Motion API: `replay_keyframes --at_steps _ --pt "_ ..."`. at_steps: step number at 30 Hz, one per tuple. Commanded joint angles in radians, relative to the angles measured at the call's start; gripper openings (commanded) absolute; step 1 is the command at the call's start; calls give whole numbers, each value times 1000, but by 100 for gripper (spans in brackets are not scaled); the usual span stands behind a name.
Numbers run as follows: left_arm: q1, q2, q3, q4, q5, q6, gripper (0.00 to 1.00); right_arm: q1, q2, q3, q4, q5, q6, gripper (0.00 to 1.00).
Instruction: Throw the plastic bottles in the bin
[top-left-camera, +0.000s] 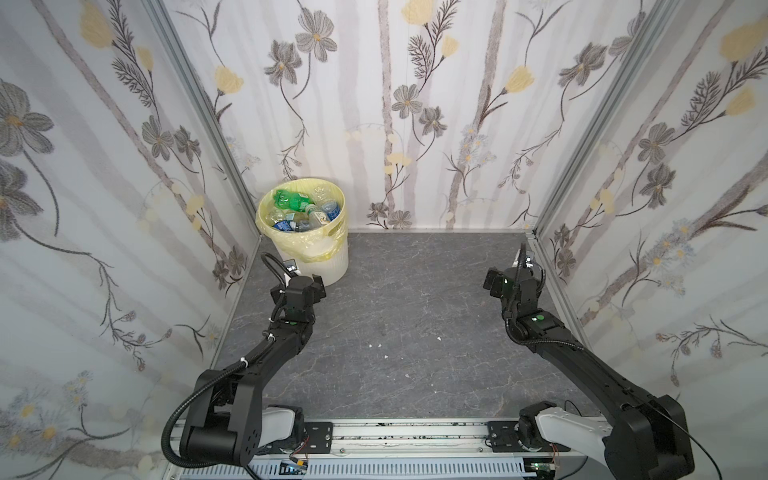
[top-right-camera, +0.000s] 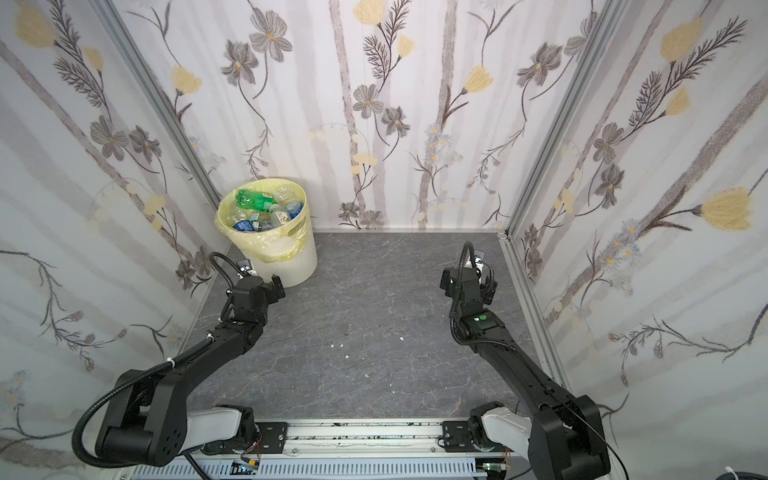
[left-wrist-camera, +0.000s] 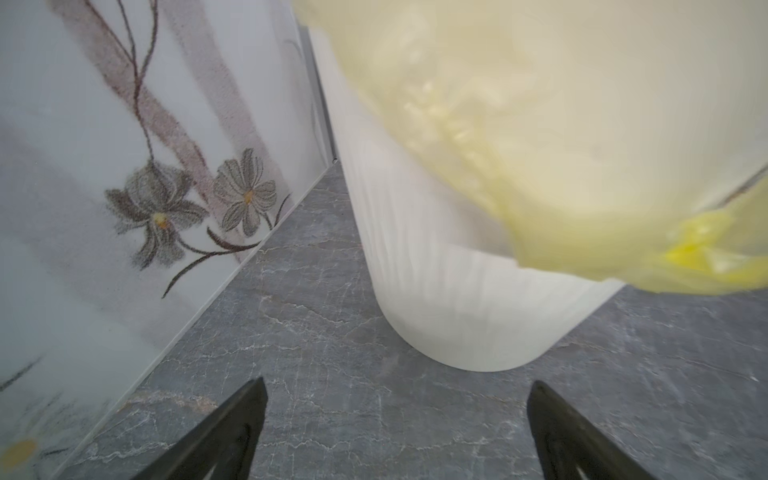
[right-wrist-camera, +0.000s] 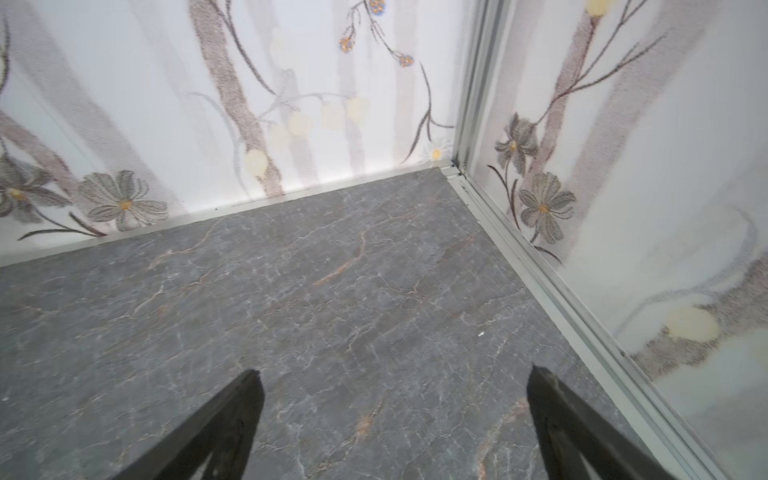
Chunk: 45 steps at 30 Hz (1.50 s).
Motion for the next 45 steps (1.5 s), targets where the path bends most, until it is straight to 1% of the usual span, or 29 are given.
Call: replay_keyframes --at_steps 1,2,4,7,9,10,16,19,20,21,22,23,24,25,27,28,29,31,35,37,38,40,42,45 --pt "27 101 -45 280 -64 -7 100 -29 -28 -79 200 32 -51 100" --pt "32 134 -49 306 -73 -3 100 -39 -39 -104 233 43 -66 100" --pt "39 173 -65 369 -54 6 100 -55 -57 -146 283 62 -85 100" --pt "45 195 -114 492 25 14 100 -77 -76 -201 359 84 -107 100" --pt "42 230 -178 637 44 41 100 -88 -80 -237 408 96 -114 100" --pt "45 220 -185 633 72 38 100 -94 -80 -256 437 106 -114 100" --pt "47 218 -204 663 127 53 100 -124 -64 -337 569 111 -124 100" --pt "65 209 -237 712 187 47 100 -140 -40 -379 671 105 -113 100" --pt "82 214 -273 773 240 45 100 -146 -26 -397 719 98 -106 100" --pt "94 263 -328 942 277 47 100 -150 -9 -416 775 93 -103 100" --pt "97 258 -362 984 271 42 100 -152 6 -430 815 89 -112 100" --pt "100 240 -366 961 267 30 100 -152 21 -444 861 79 -133 100" --pt "98 260 -361 984 254 36 100 -152 34 -456 900 74 -153 100" --pt "93 256 -355 969 250 41 100 -152 42 -463 932 77 -166 100" --pt "70 256 -357 972 239 64 100 -153 37 -479 962 64 -183 100" --pt "54 262 -348 967 209 76 100 -155 40 -488 987 57 -192 100" --pt "27 268 -342 967 153 92 100 -156 44 -496 1020 54 -203 100" --pt "13 262 -354 980 120 95 100 -161 51 -495 1036 46 -207 100" --pt "15 268 -355 990 122 97 100 -167 72 -472 1008 25 -190 100" --pt "17 268 -356 989 124 96 100 -178 121 -506 1121 9 -175 100" --pt "19 267 -355 991 125 96 100 -183 147 -521 1208 -12 -196 100" --pt "19 268 -356 990 127 95 100 -184 120 -497 1105 -76 -193 100" --pt "18 267 -354 990 128 96 100 -184 147 -517 1193 -87 -216 100" --pt "18 267 -354 990 127 95 100 -184 138 -531 1192 -143 -225 100"
